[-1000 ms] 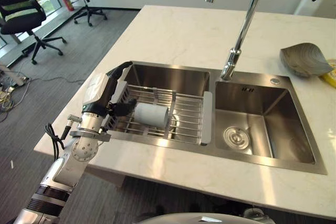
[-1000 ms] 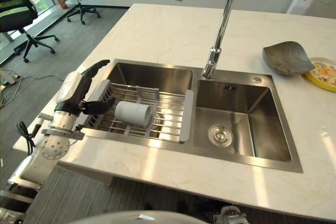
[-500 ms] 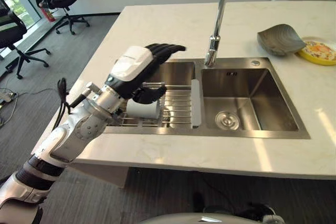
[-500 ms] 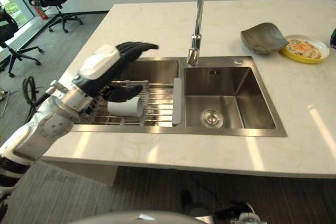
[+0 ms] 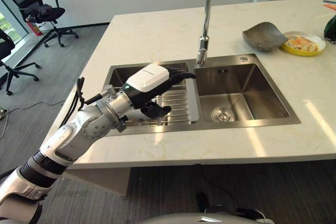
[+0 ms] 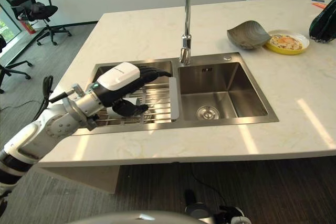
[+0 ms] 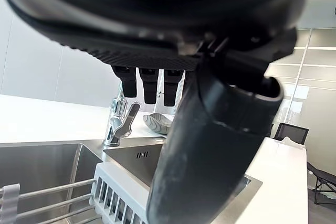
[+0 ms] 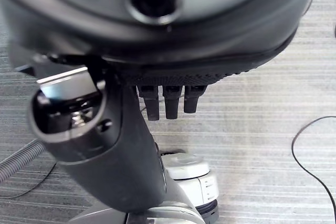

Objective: Place the dishes in the dishwasher.

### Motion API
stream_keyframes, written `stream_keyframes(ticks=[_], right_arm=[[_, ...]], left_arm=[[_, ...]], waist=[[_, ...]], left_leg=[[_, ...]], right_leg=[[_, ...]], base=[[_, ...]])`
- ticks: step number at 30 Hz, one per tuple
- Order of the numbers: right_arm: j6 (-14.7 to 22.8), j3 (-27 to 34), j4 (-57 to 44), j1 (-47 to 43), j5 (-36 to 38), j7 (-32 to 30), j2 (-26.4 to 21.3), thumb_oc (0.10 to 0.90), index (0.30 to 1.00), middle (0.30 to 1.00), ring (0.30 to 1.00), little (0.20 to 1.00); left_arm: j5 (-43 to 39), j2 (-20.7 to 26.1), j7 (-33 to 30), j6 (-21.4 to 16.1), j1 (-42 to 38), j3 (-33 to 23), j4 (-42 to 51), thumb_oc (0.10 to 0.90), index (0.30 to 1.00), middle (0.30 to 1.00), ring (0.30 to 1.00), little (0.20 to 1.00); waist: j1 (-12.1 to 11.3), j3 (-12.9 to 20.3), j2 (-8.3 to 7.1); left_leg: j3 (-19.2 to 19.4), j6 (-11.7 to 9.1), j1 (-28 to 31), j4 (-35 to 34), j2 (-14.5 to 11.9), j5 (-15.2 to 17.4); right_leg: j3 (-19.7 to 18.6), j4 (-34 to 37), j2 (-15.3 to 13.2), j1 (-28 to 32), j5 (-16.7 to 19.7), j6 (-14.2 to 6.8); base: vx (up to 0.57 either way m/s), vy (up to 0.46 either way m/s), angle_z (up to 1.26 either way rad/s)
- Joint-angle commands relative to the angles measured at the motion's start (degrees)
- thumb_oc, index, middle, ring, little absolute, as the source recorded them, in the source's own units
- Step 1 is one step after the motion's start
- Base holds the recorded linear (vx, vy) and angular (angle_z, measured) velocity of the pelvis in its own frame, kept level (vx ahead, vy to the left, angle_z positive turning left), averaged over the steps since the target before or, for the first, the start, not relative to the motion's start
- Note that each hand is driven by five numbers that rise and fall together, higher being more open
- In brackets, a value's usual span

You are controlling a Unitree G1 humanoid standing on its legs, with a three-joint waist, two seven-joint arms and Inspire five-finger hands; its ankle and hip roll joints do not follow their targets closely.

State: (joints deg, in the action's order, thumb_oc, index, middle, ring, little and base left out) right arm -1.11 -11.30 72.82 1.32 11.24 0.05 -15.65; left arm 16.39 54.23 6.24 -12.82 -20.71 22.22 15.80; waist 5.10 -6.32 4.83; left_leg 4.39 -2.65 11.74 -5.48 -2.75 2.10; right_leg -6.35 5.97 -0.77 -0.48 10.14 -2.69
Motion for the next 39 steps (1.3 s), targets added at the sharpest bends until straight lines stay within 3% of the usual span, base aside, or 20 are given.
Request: stream_keyframes(ticks=[1,10,12,19,21,26,28,32,39], right_arm=[[0.6,-1.3,0.1,-1.8,-0.7,1.5,2.4,0.800,0.900,0.900,0.900,0.900],[0.2,-1.5,-0.6,-2.4,-0.9,1.2,2.7,0.800,0.900,0.900,0.900,0.900],[-0.1,-1.5,-0.8,-2.5,-1.1,1.1,2.5,0.800,0.900,0.900,0.900,0.900],[-0.4,-1.3,-0.8,-2.4,-1.4,0.8,2.0,0.800,0.900,0.900,0.900,0.900],[0.5,-1.1,-13.6,3.5,-2.9,1.0,-1.8,0.800,0.900,0.900,0.900,0.900],[1.0,1.0,-18.9,9.3,-3.7,1.5,-4.0,0.800,0.900,0.900,0.900,0.900],[1.1,1.2,-21.2,11.6,-4.6,2.9,-4.5,0.800,0.900,0.900,0.900,0.900],[1.1,1.4,-21.6,11.9,-4.5,3.2,-4.6,0.800,0.900,0.900,0.900,0.900],[1.0,0.6,-22.4,12.4,-4.5,4.3,-5.6,0.800,0.900,0.900,0.900,0.900]], left_arm=[[-2.7,2.1,-1.1,0.8,-2.4,-1.3,-0.9,0.800,0.900,0.900,0.900,0.900],[5.2,-2.9,-4.4,4.4,1.3,-4.2,-7.1,0.800,0.900,0.900,0.900,0.900],[2.6,-5.9,-5.0,5.3,2.7,-5.0,-11.3,0.800,0.900,0.900,0.900,0.900],[3.7,-7.6,-6.2,7.0,2.3,-4.8,-16.8,0.800,0.900,0.900,0.900,0.900],[4.9,-7.0,-8.0,7.2,3.9,-7.8,-19.1,0.800,0.900,0.900,0.900,0.900],[3.9,-7.5,-7.8,7.3,4.2,-8.7,-22.0,0.800,0.900,0.900,0.900,0.900],[4.7,-5.2,-7.1,8.1,0.5,-6.2,-25.7,0.800,0.900,0.900,0.900,0.900],[4.3,-4.4,-6.9,8.1,-1.3,-5.1,-26.7,0.800,0.900,0.900,0.900,0.900],[4.9,-1.8,-4.0,8.6,-9.0,1.8,-31.6,0.800,0.900,0.900,0.900,0.900]], waist=[[0.5,3.1,-3.29],[0.2,3.0,-3.68],[0.1,3.1,-3.62],[0.3,3.1,-3.44],[1.6,2.9,-3.55],[2.7,2.4,-3.61],[3.5,2.3,-3.24],[3.6,2.2,-3.25],[4.5,2.2,-2.85]], left_leg=[[-1.1,-2.0,-2.8,0.5,-0.4,0.0],[-1.2,-1.8,-2.6,0.5,-0.6,0.2],[-1.2,-1.8,-2.6,0.5,-0.6,0.2],[-1.3,-1.8,-2.4,0.5,-0.7,0.2],[-0.6,-2.0,-2.5,0.5,-0.7,0.1],[-0.2,-2.1,-2.6,0.5,-0.8,-0.1],[0.0,-2.1,-2.5,0.5,-0.8,0.3],[0.0,-2.1,-2.6,0.5,-0.8,0.2],[0.0,-2.2,-2.5,0.5,-0.8,0.2]], right_leg=[[0.2,-1.1,-3.0,7.3,-10.7,-4.0],[0.2,-1.0,-2.9,7.7,-11.0,-3.8],[0.3,-1.0,-2.9,7.8,-11.1,-3.7],[0.4,-1.0,-2.9,8.0,-11.2,-3.7],[0.0,-1.1,-2.8,7.5,-11.0,-3.8],[-0.6,-1.3,-2.5,7.0,-10.8,-4.0],[-0.5,-1.5,-2.6,7.0,-11.3,-4.3],[-0.4,-1.5,-2.6,6.9,-11.2,-4.3],[-0.2,-1.6,-2.7,7.0,-11.2,-4.6]], base=[[0.00,0.000,0.00],[0.00,0.000,0.00],[0.00,0.000,0.00],[0.00,0.000,0.00],[0.00,0.000,0.00],[-0.01,-0.007,-0.11],[-0.02,-0.014,-0.25],[-0.01,-0.012,-0.02],[0.00,-0.004,0.02]])
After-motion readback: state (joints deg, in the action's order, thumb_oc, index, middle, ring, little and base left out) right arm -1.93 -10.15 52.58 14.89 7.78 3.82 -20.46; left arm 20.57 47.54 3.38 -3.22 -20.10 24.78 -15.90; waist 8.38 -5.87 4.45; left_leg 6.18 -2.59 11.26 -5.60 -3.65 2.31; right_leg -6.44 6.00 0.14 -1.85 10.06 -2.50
